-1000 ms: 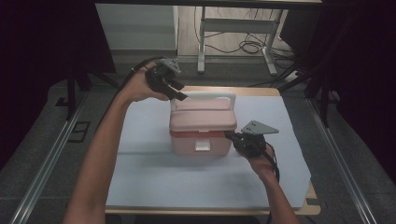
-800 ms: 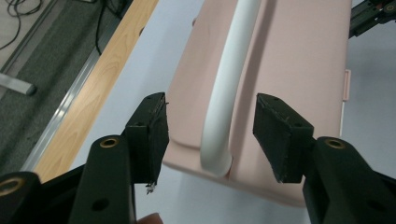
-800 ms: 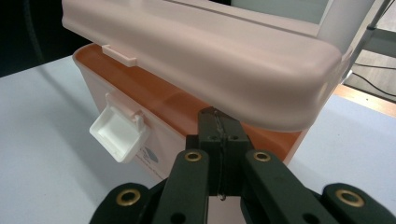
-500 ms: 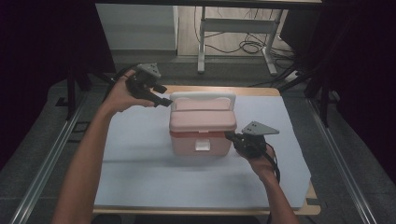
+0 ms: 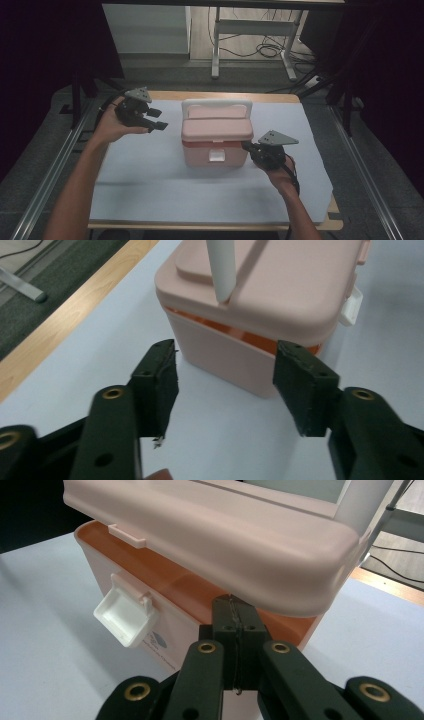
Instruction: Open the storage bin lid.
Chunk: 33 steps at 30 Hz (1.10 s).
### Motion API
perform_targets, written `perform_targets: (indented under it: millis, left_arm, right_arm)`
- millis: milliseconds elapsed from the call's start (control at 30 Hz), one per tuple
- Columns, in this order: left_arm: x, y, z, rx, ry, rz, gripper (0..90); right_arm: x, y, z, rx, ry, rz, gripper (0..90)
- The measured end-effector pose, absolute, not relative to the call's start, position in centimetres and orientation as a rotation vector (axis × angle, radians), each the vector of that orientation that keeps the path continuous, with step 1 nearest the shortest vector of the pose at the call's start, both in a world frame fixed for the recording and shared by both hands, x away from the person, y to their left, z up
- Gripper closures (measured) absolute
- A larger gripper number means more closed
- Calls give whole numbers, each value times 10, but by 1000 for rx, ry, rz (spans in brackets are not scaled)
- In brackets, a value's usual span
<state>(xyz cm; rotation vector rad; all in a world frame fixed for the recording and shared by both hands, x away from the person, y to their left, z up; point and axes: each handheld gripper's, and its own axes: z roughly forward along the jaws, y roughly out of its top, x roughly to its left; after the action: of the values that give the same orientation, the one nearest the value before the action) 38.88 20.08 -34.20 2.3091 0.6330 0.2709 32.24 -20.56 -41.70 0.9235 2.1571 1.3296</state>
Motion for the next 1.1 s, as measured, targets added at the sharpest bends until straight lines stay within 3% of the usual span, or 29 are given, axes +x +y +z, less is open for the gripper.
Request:
perform_targets:
  millis: [133,300,633,1100]
  left_arm:
    - [381,205,-357,2301,667,246,727]
    - [373,210,-373,2300,680,241,842]
    - [358,214,-391,2287,719,260,898]
    - [335,193,-401,2268,651,232,900]
  right_arm:
    - [323,-207,-417,925,2157,1328,899]
    - [323,-206,-417,926,2157,1321,899]
    - [323,-205,-417,922,2155,1322,899]
    - [324,-205,-417,928,2159,1323,899]
